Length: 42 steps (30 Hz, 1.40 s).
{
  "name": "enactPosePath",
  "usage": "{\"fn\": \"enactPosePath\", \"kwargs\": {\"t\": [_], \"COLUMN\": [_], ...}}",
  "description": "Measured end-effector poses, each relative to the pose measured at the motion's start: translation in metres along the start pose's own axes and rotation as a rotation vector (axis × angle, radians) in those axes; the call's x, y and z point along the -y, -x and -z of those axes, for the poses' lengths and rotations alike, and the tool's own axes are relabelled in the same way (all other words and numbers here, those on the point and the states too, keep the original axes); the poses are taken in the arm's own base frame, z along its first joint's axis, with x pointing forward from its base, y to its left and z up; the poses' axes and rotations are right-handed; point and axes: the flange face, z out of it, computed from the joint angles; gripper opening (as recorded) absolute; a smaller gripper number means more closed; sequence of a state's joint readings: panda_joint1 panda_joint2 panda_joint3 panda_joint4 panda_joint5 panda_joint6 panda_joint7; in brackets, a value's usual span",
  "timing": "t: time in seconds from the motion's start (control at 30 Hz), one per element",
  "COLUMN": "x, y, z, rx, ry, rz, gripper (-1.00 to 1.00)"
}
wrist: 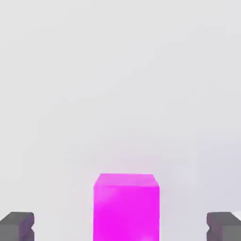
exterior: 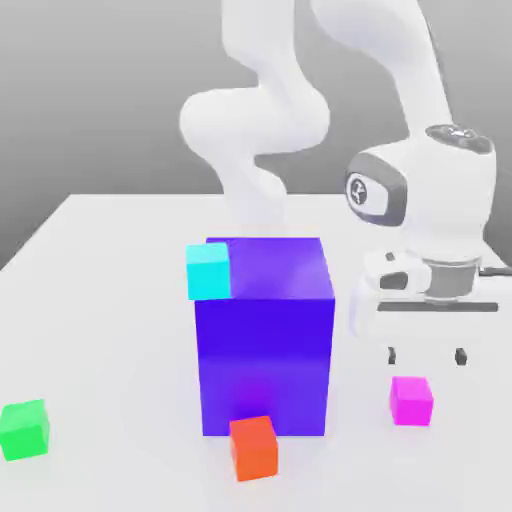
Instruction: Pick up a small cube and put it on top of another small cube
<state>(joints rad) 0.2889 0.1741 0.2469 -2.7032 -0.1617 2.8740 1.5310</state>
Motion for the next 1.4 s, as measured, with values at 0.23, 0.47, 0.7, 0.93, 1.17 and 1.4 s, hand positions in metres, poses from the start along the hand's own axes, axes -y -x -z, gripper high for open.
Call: {"fn": "enactPosePath", "kwargs": {"t": [0.23, 0.47, 0.7, 0.93, 1.17, 1.4], "x": [-0.003, -0.001, -0.002, 0.017, 0.011, -0.076], "y": [0.002, 0.002, -0.008, -0.009, -0.110, -0.279], "z": [-0.048, -0.031, 0.019, 0.047, 0.067, 0.075], "rx": [0.002, 0.001, 0.023, 0.091, 0.126, 0.105], "ry": [0.004, 0.003, 0.004, -0.027, -0.074, -0.104], "rz": [-0.001, -0.001, 0.010, 0.161, 0.115, -0.093], "gripper": [-1.00, -1.00, -1.00, -1.00, -1.00, -1.00]}}
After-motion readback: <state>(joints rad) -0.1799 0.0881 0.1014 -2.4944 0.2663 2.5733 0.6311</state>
